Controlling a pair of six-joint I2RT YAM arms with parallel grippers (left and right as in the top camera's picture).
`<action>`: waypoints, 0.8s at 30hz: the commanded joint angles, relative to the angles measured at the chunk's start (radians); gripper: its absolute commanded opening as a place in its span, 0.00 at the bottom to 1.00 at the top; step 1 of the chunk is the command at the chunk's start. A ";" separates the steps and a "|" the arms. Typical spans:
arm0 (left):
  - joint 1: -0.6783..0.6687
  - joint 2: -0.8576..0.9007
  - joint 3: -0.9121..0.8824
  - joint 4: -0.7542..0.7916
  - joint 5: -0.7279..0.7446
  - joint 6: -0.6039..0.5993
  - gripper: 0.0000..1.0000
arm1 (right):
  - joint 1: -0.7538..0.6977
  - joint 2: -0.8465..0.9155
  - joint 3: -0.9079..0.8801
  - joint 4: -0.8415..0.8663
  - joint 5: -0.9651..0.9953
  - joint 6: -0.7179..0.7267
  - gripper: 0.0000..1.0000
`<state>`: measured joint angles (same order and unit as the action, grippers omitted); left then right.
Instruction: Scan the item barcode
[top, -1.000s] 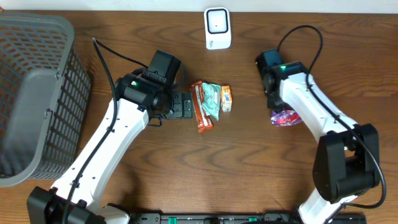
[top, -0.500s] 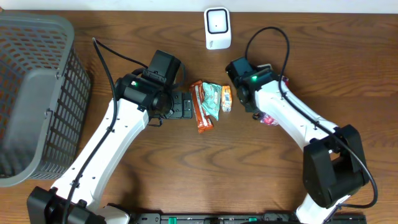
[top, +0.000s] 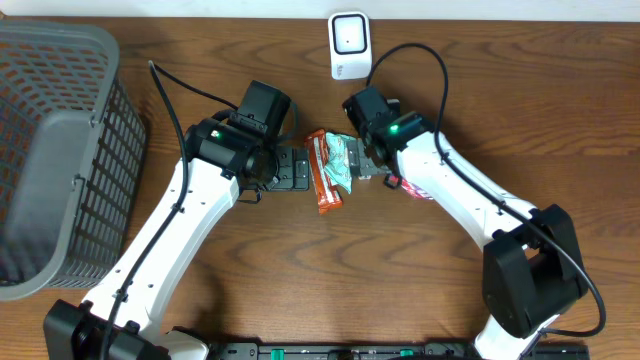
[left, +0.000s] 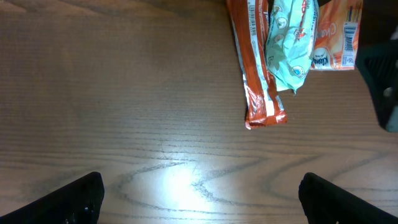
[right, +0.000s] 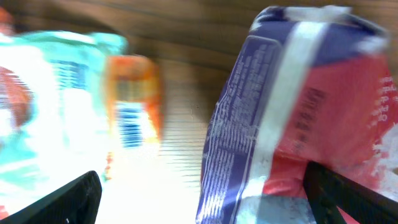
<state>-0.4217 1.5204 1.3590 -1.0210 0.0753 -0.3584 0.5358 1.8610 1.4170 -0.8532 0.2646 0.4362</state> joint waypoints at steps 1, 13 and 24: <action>0.000 0.006 0.000 -0.003 -0.009 0.013 1.00 | -0.025 0.011 0.085 -0.018 -0.152 -0.049 0.99; 0.000 0.006 0.000 -0.003 -0.009 0.013 1.00 | -0.201 0.011 0.211 -0.189 -0.201 -0.106 0.99; 0.000 0.006 0.000 -0.003 -0.009 0.013 1.00 | -0.445 0.011 0.147 -0.240 -0.473 -0.269 0.99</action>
<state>-0.4217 1.5204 1.3590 -1.0210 0.0753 -0.3584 0.1379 1.8626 1.6039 -1.1049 -0.0902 0.2138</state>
